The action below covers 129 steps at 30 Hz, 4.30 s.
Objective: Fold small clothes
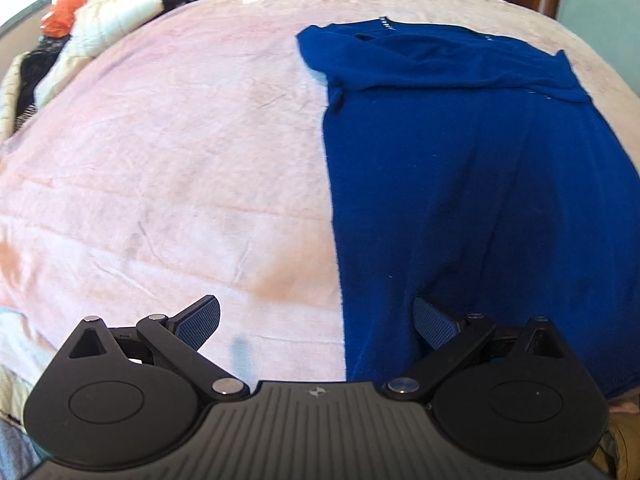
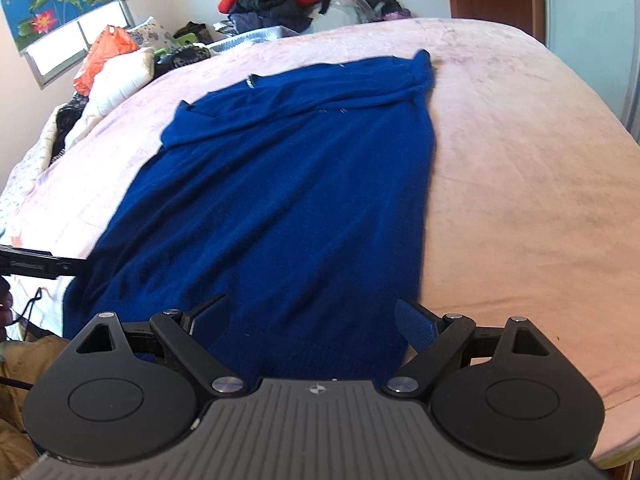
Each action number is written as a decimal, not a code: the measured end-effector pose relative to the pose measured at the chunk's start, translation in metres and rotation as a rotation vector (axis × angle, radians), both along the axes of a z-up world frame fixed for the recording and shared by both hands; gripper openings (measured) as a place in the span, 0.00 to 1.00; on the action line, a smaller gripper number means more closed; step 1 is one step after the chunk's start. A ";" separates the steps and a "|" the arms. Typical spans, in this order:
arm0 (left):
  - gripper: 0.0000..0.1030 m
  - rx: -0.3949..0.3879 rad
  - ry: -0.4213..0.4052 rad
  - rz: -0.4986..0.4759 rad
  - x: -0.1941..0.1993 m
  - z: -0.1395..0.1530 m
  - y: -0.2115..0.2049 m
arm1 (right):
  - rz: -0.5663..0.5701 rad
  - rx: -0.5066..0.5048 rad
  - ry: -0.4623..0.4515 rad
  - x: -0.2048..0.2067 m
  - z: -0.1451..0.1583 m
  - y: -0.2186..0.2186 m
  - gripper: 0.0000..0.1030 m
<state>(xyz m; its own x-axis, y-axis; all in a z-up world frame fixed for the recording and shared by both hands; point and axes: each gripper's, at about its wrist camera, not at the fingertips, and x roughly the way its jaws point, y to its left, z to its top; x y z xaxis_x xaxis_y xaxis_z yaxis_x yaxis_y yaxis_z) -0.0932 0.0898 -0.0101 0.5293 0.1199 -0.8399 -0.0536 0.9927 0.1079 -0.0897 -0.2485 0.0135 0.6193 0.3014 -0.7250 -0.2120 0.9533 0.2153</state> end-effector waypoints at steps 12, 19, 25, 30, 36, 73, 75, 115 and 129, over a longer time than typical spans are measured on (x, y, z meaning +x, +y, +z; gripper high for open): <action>1.00 0.097 -0.025 -0.008 0.000 0.004 -0.016 | 0.092 -0.062 -0.046 -0.002 0.012 0.042 0.89; 1.00 0.113 -0.024 -0.028 -0.001 0.003 -0.022 | 0.072 -0.054 -0.046 -0.002 0.011 0.038 0.89; 1.00 0.114 -0.020 -0.034 -0.001 0.003 -0.023 | 0.071 -0.064 -0.042 0.000 0.010 0.036 0.89; 1.00 0.090 -0.010 -0.070 -0.003 0.003 -0.022 | 0.058 -0.083 -0.034 -0.002 0.008 0.025 0.89; 1.00 -0.033 0.023 -0.154 -0.010 0.004 -0.005 | 0.023 -0.069 0.026 -0.004 0.002 -0.008 0.89; 0.08 -0.155 -0.050 -0.426 0.010 0.013 -0.048 | 0.159 0.138 0.038 0.029 -0.018 0.015 0.16; 0.08 -0.152 -0.066 -0.414 0.028 0.011 -0.052 | 0.148 0.145 0.014 0.039 -0.017 0.017 0.16; 0.07 -0.323 -0.278 -0.308 0.008 0.081 -0.007 | 0.132 0.377 -0.105 0.033 0.034 -0.018 0.17; 0.07 -0.323 -0.349 -0.143 0.081 0.103 -0.007 | -0.016 0.373 -0.209 0.114 0.047 -0.033 0.17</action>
